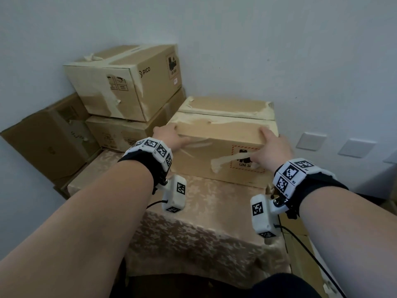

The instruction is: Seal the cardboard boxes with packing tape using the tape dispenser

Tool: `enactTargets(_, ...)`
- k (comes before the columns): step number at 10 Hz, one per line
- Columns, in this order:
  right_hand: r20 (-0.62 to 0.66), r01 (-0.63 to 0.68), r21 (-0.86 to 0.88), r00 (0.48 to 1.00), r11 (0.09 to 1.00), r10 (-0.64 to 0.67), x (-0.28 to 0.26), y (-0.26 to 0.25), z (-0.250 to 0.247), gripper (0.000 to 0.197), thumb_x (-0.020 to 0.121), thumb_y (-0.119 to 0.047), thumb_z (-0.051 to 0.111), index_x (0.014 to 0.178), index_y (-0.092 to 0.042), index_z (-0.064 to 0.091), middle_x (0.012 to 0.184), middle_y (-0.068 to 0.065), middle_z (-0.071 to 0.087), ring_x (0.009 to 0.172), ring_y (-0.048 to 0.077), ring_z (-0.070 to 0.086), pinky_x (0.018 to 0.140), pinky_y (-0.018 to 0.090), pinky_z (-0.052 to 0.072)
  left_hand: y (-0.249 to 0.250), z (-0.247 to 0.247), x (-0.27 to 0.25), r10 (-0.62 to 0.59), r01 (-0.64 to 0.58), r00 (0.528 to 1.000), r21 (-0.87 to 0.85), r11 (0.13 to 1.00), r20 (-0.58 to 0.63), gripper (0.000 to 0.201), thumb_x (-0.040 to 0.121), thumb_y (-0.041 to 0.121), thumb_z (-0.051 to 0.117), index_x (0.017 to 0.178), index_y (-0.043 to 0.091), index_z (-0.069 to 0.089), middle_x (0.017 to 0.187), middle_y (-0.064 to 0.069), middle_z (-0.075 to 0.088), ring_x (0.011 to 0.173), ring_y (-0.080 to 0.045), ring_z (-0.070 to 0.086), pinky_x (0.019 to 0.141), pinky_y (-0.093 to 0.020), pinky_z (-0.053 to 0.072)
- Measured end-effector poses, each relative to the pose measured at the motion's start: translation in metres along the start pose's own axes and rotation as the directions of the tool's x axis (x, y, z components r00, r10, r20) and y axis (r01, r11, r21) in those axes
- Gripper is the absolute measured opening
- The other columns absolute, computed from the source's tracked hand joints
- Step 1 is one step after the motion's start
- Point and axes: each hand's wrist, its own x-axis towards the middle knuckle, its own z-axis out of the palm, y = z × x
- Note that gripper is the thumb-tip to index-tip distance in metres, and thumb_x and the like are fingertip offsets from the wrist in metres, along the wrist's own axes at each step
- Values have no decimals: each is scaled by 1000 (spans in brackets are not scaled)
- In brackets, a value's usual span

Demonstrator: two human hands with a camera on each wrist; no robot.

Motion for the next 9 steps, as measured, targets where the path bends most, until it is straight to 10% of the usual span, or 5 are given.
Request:
enactTargets(3,-98,0,-5,995,1000,0,67,-21,35,63,86,-7,44,135,-43,27,152,9,11,113,42,49,100,48,43,9,8,66,145,-144,989,10,989,-32,58,93,19,53,147,19,32,159,-13,-2,143,-30,21,111,-31,25)
enactTargets(4,-98,-3,1,995,1000,3,87,-27,38,59,87,-7,42,133,-43,28,144,9,18,102,41,52,94,48,47,13,4,86,210,-209,978,66,976,-13,55,93,15,51,145,8,34,152,-12,25,137,-27,31,109,-32,27)
enactTargets(6,-115,-6,-44,993,999,1,103,-33,44,58,88,-7,49,135,-36,29,138,11,20,80,32,47,86,43,50,15,3,117,216,-219,976,140,966,37,56,93,13,48,146,8,30,156,-10,18,138,-29,29,109,-36,29)
enactTargets(7,-56,-13,-43,998,999,11,103,-32,38,60,88,-9,49,136,-37,26,140,9,17,85,34,50,88,46,50,18,-3,116,196,-209,976,153,966,95,64,96,19,48,152,14,17,160,-7,3,144,-28,20,112,-35,25)
enactTargets(9,26,-80,-129,996,988,84,85,-54,5,65,88,-26,62,144,-28,30,155,15,8,133,40,28,109,48,31,23,-27,83,245,-246,969,36,969,24,55,94,27,54,145,14,38,149,-7,39,135,-23,38,107,-30,32)
